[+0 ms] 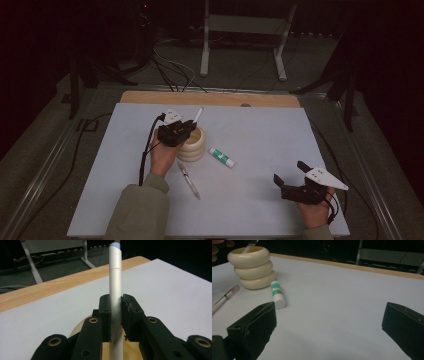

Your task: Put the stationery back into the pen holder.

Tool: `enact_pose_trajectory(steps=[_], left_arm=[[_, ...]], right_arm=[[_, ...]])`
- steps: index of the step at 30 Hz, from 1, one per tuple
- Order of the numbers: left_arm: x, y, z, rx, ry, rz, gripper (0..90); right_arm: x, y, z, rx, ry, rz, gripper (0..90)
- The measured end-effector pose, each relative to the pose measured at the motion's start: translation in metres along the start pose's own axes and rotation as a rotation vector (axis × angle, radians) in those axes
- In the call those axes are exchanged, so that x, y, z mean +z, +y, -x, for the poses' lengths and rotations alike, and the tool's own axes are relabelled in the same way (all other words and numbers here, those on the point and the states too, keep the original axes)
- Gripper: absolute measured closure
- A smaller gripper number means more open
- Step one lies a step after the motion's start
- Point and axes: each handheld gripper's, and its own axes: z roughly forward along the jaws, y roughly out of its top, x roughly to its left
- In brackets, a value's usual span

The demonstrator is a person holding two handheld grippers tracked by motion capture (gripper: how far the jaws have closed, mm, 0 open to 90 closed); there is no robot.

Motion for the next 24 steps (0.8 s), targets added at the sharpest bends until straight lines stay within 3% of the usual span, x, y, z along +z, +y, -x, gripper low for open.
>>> enact_pose_trajectory(steps=[2,5,7,16,24], left_arm=[[-0.002,0.001,0.000,-0.026,0.004,0.023,57.9],[-0.002,0.004,0.000,-0.043,0.037,0.004,26.4],[-0.003,0.004,0.000,-0.057,0.035,-0.013,17.4],[-0.007,0.004,-0.002,-0.057,0.022,-0.035,3.1],[-0.014,0.005,-0.003,-0.048,0.021,-0.038,1.5]], right_arm=[[0.000,0.000,0.000,0.001,0.000,0.000,0.0],[0.000,0.000,0.000,0.001,0.000,0.001,0.0],[0.000,0.000,0.000,0.001,0.000,0.000,0.0],[0.000,0.000,0.000,0.000,-0.001,-0.001,0.0],[0.001,0.000,0.000,-0.002,0.000,-0.002,0.0]])
